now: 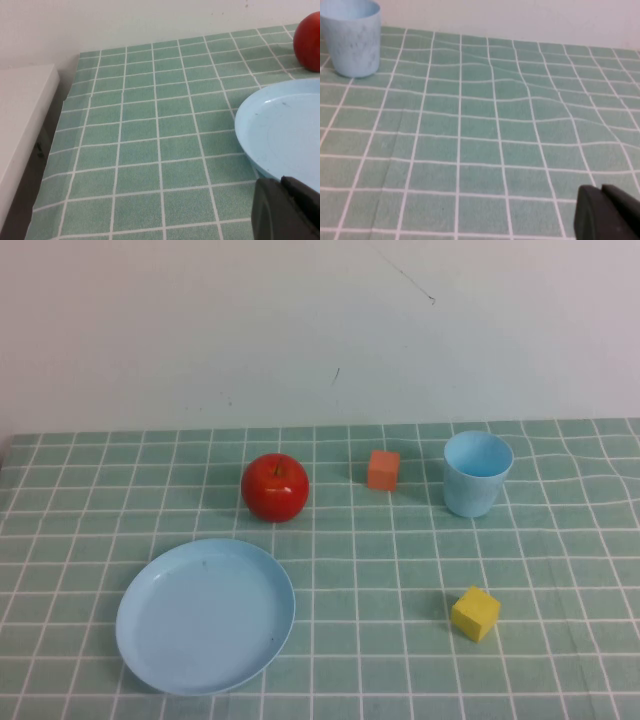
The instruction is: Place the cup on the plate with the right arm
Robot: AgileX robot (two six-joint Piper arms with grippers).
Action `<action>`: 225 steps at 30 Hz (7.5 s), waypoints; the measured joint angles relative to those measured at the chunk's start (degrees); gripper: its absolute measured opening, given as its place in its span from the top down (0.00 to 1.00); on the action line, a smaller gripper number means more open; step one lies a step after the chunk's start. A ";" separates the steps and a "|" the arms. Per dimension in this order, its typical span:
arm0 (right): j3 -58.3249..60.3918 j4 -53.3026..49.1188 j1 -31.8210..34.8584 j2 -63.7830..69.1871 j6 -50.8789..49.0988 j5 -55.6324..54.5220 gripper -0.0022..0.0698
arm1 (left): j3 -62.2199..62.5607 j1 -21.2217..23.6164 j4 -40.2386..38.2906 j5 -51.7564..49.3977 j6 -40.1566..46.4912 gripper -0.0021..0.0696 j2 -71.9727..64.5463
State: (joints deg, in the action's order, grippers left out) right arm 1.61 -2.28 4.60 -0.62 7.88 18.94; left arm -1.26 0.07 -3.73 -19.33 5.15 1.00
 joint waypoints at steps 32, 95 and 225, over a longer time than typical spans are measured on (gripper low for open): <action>0.00 7.13 0.00 0.00 14.91 -42.41 0.97 | 0.00 0.00 0.00 0.00 0.00 0.97 0.00; -31.30 11.84 -0.60 32.07 12.54 -2.57 0.97 | 0.00 0.00 0.00 0.00 0.00 0.98 0.00; -116.63 39.98 -42.55 137.64 42.97 32.53 0.67 | 0.00 0.00 0.00 0.00 0.00 0.97 0.00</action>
State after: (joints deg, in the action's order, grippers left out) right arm -115.02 37.70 -37.95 137.02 50.85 51.47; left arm -1.26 0.07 -3.73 -19.33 5.15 1.00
